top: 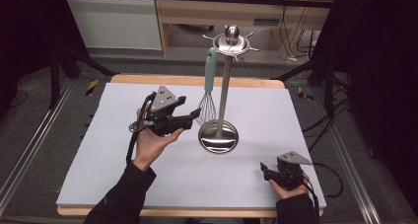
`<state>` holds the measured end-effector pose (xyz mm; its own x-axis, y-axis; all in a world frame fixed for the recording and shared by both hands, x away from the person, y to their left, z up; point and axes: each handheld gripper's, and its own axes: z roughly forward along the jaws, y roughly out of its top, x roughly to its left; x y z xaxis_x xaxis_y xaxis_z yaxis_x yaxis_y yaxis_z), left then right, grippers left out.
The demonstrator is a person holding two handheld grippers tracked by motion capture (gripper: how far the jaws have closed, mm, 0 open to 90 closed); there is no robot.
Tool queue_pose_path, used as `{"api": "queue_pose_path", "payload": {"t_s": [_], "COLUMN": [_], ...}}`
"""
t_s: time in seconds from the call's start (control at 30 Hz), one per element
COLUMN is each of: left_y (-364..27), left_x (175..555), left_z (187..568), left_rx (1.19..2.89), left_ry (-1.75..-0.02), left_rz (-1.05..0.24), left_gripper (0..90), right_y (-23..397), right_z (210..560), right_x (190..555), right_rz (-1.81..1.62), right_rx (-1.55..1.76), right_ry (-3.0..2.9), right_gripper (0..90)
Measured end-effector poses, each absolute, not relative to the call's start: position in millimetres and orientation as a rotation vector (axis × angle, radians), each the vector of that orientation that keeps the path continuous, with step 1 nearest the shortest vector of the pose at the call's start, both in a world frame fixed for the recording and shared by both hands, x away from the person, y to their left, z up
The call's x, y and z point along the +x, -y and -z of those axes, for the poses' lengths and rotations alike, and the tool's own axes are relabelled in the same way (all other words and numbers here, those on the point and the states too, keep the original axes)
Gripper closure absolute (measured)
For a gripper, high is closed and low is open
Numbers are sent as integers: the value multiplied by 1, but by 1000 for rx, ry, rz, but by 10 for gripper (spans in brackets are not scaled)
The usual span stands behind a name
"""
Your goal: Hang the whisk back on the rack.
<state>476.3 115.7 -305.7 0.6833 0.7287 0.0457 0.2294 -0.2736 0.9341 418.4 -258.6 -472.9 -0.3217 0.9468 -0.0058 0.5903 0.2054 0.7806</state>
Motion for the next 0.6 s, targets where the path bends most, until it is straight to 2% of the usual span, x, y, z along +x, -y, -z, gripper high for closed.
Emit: {"api": "queue_pose_path", "payload": {"t_s": [0.6], "left_y": [-156], "left_x": [461], "left_z": [367], "left_rx": [1853], "left_ry": [-858], "left_rz": [-557], "left_gripper": [364], "right_y": [261], "right_z": [474], "right_x": [418], "right_rz": [-940], "right_rx": [1435], "right_ry": [-1986], "right_gripper": [335]}}
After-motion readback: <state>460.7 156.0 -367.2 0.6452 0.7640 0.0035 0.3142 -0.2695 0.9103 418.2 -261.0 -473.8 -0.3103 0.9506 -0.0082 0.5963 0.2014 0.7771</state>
